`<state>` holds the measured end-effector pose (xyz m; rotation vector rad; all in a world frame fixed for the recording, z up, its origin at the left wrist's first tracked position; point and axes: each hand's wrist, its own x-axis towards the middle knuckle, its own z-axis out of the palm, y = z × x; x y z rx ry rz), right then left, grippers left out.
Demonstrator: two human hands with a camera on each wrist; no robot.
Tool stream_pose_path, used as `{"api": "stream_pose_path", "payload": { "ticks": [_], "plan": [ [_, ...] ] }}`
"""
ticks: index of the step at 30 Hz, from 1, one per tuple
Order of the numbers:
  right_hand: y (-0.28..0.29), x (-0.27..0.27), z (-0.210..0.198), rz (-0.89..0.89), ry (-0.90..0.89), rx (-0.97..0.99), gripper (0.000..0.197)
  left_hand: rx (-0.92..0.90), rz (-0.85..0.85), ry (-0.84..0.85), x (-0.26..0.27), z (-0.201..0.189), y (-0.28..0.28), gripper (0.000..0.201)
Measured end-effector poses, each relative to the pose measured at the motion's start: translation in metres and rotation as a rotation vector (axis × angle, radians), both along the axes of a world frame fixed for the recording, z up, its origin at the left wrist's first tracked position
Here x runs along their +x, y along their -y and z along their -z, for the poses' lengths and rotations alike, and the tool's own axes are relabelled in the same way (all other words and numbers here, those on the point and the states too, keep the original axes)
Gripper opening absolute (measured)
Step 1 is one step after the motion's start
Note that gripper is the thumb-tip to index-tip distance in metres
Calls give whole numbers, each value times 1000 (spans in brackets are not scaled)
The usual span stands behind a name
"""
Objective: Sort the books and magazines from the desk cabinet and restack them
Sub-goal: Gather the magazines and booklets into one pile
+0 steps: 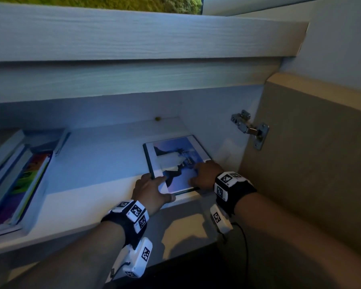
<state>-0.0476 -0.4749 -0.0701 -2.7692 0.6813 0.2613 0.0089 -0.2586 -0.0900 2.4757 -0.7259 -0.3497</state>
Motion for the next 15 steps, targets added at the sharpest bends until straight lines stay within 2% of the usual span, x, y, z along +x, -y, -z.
{"api": "stream_pose_path", "payload": {
  "ticks": [4, 9, 12, 15],
  "plan": [
    [-5, -2, 8, -15, -5, -42, 68, -18, -9, 4, 0, 5, 0, 80],
    [-11, -4, 8, -9, -32, -107, 75, -17, -15, 1, 4, 8, 3, 81],
    [-17, -9, 5, -1, -50, -114, 79, 33, 82, -99, 11, -4, -1, 87],
    [-28, -20, -13, -19, -10, -204, 65, 50, 206, -247, 7, -33, -15, 81]
  ]
}}
